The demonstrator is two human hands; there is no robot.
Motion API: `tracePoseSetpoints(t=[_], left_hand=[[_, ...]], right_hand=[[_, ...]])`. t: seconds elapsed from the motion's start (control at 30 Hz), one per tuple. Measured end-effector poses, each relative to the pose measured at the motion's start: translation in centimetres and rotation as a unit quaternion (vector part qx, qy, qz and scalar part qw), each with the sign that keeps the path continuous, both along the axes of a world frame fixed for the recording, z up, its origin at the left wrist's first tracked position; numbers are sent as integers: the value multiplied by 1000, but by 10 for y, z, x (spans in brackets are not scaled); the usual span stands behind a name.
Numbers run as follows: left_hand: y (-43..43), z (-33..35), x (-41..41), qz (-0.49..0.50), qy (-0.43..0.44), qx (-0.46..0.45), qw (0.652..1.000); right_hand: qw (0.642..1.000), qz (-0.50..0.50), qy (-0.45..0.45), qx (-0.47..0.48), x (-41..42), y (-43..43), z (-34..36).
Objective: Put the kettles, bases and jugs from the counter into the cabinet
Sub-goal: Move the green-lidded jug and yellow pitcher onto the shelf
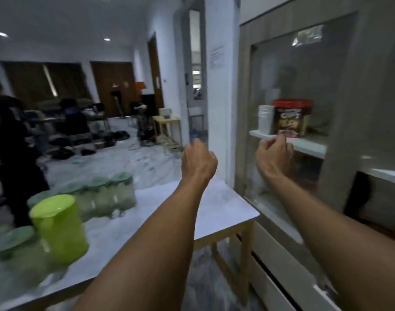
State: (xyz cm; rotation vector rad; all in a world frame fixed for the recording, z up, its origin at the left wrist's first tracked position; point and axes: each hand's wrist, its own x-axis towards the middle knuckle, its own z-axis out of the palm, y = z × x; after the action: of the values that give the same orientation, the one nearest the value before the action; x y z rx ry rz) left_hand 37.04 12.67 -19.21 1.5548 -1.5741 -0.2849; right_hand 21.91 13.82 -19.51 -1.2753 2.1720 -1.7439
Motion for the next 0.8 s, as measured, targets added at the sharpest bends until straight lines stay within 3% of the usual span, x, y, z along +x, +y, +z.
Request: tracePoseSetpoints(t=[0.2, 0.3, 0.43, 0.6, 0.7, 0.8], left_hand=[[34, -20, 232, 219, 11, 34, 975], [46, -44, 311, 302, 30, 57, 951], [58, -100, 402, 397, 77, 115, 907], [49, -178, 466, 441, 195, 236, 843], [22, -209, 477, 427, 270, 314, 804], [-10, -229, 479, 409, 318, 333, 788]], right_hand=[[969, 230, 70, 48, 227, -14, -22], [944, 312, 68, 80, 314, -23, -41], [892, 409, 22, 190, 429, -42, -93], [839, 426, -60, 332, 535, -64, -152], [842, 388, -60, 371, 565, -80, -175], [848, 366, -55, 378, 576, -98, -191]])
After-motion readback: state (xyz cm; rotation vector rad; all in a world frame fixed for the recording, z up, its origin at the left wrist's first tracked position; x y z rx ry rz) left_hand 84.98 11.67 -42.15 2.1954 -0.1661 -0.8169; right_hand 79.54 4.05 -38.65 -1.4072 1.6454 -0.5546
